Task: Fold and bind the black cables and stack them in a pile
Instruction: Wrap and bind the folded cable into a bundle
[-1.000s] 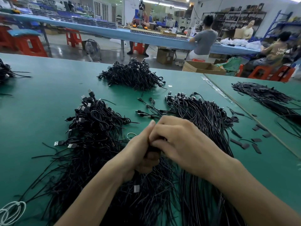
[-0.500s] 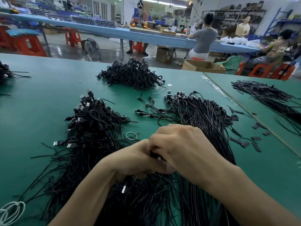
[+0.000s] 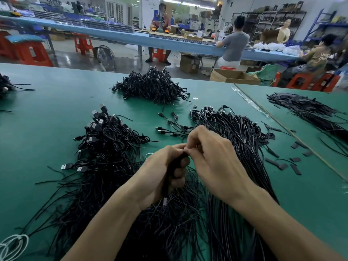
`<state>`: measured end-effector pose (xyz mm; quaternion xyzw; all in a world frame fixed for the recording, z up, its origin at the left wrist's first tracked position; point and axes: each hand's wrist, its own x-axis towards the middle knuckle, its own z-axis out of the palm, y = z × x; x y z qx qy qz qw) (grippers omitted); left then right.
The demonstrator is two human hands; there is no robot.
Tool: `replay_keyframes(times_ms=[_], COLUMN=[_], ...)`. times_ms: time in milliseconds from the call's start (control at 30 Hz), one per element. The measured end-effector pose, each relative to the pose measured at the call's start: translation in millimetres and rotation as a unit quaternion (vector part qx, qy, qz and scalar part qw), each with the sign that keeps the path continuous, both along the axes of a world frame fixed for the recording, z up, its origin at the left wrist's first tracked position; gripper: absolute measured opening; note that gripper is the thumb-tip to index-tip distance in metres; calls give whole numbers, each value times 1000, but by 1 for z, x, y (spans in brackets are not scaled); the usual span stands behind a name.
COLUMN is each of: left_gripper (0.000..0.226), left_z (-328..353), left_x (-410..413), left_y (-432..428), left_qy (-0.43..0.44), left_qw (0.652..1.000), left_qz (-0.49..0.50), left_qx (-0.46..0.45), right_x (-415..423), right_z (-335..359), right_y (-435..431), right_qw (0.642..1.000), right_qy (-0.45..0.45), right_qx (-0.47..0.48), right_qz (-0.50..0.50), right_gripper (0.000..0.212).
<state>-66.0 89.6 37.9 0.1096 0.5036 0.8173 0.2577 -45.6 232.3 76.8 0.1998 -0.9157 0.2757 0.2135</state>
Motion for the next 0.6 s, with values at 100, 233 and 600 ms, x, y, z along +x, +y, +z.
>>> replay_keyframes(times_ms=[100,233,600], left_gripper=[30,20,27], left_z=[-4,-9,-3], left_x=[0,-7,-9], left_y=[2,-3,-14], left_qy=[73,264,155], left_qw=[995,920,968], left_qz=[71,185,193], left_qx=[14,-224,-34], right_x=[-2,-6,-4], right_z=[-7,-14,-17], right_y=[-5,-10,-8], right_qw=[978,927,812], right_qy=[-15,-69,-273], right_qx=[-205,-367,-509], right_qz=[-40,-42,88], right_gripper=[28,31,34])
